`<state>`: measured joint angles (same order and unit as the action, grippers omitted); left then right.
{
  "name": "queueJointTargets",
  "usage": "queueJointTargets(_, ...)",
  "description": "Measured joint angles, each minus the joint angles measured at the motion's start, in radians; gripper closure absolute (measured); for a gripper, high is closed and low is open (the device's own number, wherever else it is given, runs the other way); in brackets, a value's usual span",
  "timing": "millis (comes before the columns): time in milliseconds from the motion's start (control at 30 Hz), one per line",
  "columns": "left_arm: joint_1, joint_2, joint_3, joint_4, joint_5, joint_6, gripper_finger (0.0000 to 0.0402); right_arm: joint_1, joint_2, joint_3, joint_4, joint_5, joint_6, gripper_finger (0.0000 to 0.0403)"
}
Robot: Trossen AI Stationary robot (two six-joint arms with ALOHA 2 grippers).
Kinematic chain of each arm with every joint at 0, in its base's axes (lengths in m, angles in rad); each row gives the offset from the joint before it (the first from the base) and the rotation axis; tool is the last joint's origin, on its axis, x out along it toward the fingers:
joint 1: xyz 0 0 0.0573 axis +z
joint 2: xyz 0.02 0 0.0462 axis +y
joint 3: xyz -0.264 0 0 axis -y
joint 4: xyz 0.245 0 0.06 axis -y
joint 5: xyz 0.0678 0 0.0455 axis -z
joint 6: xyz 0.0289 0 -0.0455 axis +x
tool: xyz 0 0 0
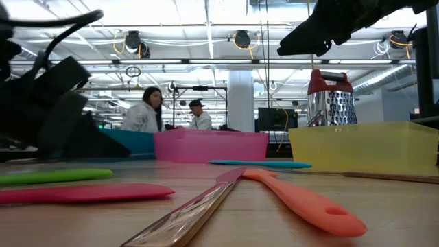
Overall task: Pick & Place Kitchen Items
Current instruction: Put the left gold knife into the pink bin
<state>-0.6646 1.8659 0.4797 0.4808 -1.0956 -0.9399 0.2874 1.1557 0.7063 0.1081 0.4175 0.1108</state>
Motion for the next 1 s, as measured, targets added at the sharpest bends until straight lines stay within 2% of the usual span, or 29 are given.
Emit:
queueJointTargets(433, 0.244, -0.002, 0.001, 0.386, 0.136, 0.432, 0.0357, 0.000, 0.000, 0.000, 0.000, 0.000, 0.000, 0.0243)
queueJointTargets(600, 0.354, -0.003, 0.002, 0.535, 0.265, 0.574, 0.0363, 0.000, 0.000, 0.000, -0.002, 0.000, 0.000, 0.0243)
queueJointTargets(767, 0.439, -0.003, 0.002, 0.697, 0.353, 0.729, 0.0354, 0.000, 0.000, 0.000, -0.006, 0.000, 0.000, 0.0243)
queueJointTargets(1000, 0.597, -0.004, 0.023, 0.748, 0.524, 0.782, 0.0363, 0.000, 0.000, 0.000, -0.006, 0.000, -0.005, 0.0243)
